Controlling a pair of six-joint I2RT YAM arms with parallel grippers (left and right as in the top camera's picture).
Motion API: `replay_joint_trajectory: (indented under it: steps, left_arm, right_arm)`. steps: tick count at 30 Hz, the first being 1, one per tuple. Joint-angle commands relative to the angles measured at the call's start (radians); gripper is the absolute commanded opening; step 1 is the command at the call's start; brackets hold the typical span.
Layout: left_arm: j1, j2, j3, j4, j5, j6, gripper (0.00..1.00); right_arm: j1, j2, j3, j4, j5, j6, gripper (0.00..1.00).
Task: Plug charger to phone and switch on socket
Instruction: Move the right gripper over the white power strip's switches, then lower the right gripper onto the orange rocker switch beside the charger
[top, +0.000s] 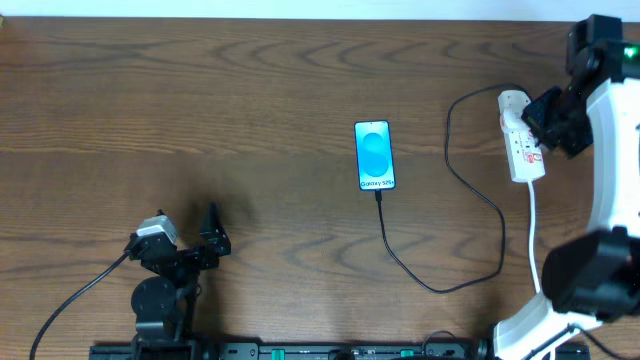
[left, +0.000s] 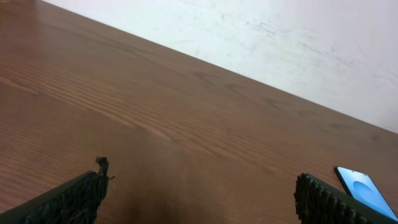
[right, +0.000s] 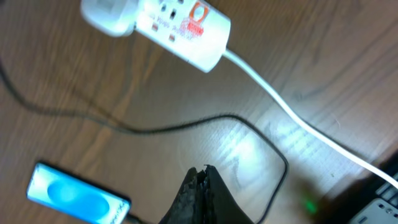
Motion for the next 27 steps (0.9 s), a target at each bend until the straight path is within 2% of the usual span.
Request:
replay_joint_trajectory:
  steps: [1,10,27]
  left_arm:
    - [-0.004,-0.006,-0.020,-0.019,-0.002,0.009,0.98]
    - [-0.004,-0.006,-0.020,-0.019,-0.002,0.009,0.98]
    - [-0.004,-0.006,-0.020,-0.019,-0.002,0.009,0.98]
  right_arm:
    - [-0.061,0.097,0.082,0.005,-0.023,0.017,0.01]
    - [-0.146,0.251,0.116,0.151,-0.038,0.005,0.01]
    - [-0.153,0.391,0.116,0.304,-0.080,-0.028,0.01]
